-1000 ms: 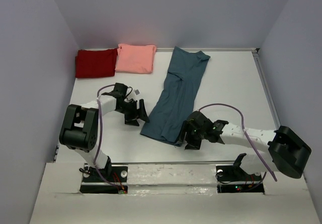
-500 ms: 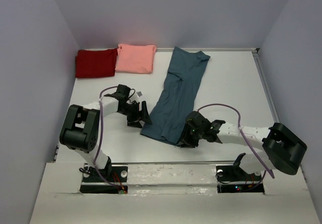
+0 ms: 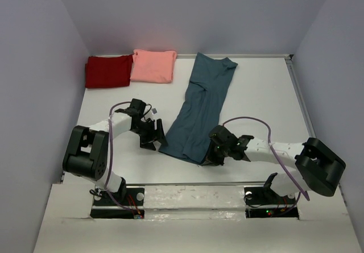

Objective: Fold and stack the t-shirts
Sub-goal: Rotate the tshirt 90 degrees

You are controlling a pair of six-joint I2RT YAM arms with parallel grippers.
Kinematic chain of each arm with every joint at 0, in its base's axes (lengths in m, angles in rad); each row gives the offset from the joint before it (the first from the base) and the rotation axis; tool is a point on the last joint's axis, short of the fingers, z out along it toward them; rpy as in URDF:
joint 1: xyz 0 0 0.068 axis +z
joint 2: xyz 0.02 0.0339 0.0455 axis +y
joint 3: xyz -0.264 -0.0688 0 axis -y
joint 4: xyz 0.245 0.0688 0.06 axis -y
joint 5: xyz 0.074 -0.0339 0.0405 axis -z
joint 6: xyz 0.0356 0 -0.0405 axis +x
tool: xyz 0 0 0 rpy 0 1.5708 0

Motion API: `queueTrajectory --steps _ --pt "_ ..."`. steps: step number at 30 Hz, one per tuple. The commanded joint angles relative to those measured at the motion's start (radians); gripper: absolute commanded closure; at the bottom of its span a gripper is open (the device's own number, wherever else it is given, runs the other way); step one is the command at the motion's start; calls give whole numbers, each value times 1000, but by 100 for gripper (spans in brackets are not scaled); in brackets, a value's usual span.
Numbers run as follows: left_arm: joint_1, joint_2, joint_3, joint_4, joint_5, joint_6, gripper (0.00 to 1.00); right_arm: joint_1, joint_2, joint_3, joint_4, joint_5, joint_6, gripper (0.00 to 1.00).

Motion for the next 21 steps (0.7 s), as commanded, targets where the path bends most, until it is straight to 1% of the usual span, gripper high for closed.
queueTrajectory --steps 1,4,7,8,9,21 --pt "-5 -41 17 -89 -17 7 25 10 13 41 15 11 -18 94" --pt "-6 -58 7 -101 -27 13 26 10 13 42 10 13 -17 94" --pt "-6 -52 -6 -88 -14 18 35 10 19 46 10 11 -20 95" --pt "-6 -38 -10 -73 -11 18 40 10 24 47 10 10 -21 95" --pt "-6 -30 -13 -65 -11 18 41 10 27 49 10 7 -21 95" --pt "-6 57 -4 -20 -8 22 40 10 36 65 -2 -3 -40 96"
